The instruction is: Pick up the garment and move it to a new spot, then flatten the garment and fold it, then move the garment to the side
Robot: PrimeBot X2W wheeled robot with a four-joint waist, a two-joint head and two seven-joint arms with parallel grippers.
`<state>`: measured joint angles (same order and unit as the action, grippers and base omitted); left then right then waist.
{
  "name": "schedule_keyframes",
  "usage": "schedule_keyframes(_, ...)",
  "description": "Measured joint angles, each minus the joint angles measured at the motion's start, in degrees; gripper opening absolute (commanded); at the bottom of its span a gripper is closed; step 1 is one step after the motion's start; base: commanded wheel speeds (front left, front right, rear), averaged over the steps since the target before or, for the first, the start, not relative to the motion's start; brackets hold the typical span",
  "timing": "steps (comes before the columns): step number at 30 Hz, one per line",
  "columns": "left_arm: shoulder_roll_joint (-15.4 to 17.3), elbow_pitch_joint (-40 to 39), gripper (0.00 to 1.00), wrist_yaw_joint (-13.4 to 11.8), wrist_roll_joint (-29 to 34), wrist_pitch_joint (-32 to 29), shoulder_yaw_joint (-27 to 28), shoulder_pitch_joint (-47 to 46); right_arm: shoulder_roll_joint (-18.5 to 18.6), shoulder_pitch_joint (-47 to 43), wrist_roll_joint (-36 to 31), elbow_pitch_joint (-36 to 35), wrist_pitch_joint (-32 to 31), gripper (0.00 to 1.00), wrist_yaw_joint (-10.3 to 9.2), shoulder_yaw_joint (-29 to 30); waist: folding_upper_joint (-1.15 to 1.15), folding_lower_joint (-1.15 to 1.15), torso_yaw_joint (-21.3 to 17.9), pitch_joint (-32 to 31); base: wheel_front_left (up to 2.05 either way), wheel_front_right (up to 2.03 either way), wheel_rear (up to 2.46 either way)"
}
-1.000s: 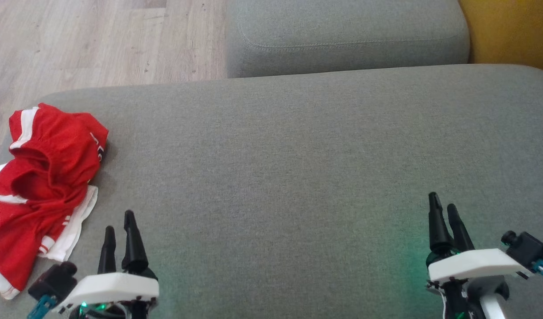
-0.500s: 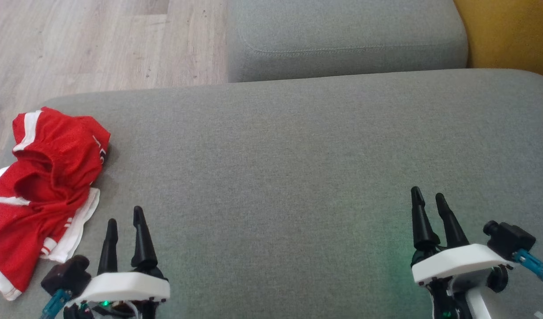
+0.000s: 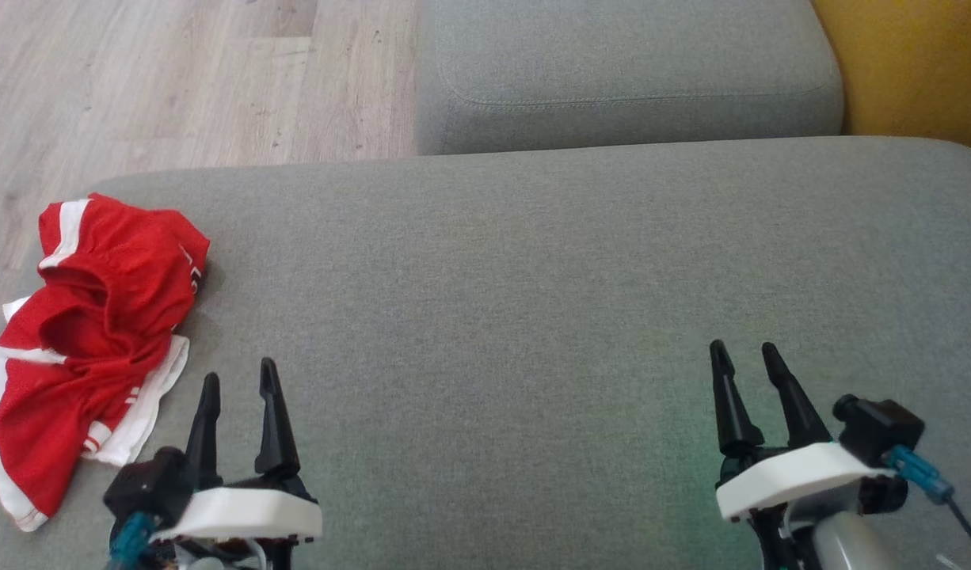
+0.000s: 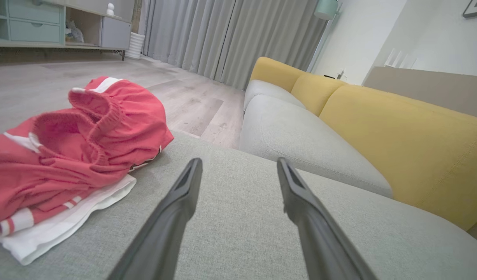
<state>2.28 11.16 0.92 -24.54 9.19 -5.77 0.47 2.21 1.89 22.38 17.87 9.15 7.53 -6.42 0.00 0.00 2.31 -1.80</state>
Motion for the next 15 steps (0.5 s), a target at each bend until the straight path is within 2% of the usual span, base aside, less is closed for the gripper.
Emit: schedule_keyframes(15,0.1,-0.1,1.0,-1.0,10.4,2.5,-1.5,0.0,0.1,0.0,-9.6,3.4,2.6,1.0,0.0,1.4,0.0,0.0,0.9,-0.8,0.0,0.0,0.0)
